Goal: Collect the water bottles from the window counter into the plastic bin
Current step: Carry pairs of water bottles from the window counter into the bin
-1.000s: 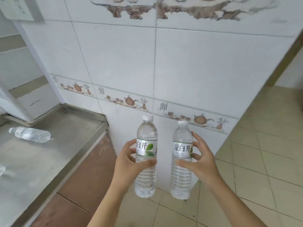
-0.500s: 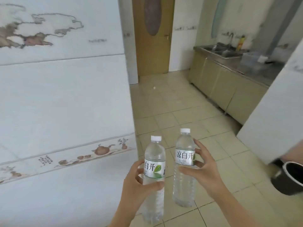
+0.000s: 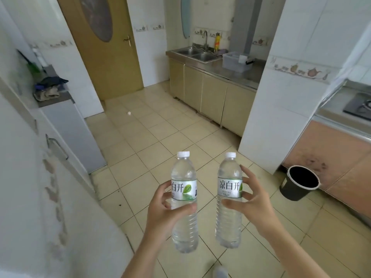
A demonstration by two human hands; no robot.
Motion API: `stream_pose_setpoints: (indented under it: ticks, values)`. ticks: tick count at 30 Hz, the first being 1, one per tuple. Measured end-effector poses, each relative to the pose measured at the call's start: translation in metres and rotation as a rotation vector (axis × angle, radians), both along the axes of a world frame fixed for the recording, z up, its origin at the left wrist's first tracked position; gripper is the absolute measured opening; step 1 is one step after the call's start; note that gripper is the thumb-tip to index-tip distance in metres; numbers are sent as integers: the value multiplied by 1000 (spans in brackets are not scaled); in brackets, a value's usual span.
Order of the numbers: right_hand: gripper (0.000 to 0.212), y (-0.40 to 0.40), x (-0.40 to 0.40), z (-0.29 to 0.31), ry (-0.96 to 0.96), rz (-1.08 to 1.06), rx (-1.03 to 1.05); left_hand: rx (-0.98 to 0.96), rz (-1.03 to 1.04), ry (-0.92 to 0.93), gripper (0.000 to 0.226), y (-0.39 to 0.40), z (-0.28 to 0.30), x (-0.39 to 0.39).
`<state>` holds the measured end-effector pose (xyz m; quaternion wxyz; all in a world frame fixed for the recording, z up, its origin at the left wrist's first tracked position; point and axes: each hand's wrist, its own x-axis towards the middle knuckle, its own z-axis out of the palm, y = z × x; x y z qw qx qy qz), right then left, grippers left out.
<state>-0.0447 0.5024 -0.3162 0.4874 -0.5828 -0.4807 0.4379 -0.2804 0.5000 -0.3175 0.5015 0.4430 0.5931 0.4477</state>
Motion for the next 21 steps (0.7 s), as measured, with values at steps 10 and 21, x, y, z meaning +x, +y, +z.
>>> stream_pose_setpoints:
  ticks: [10,21]
  values:
    - [101,187,103,6,-13,43,25,30,55,-25,76,189,2,107]
    - [104,378,155,10,-47,80,57,38,83,-40,86,382,7,153]
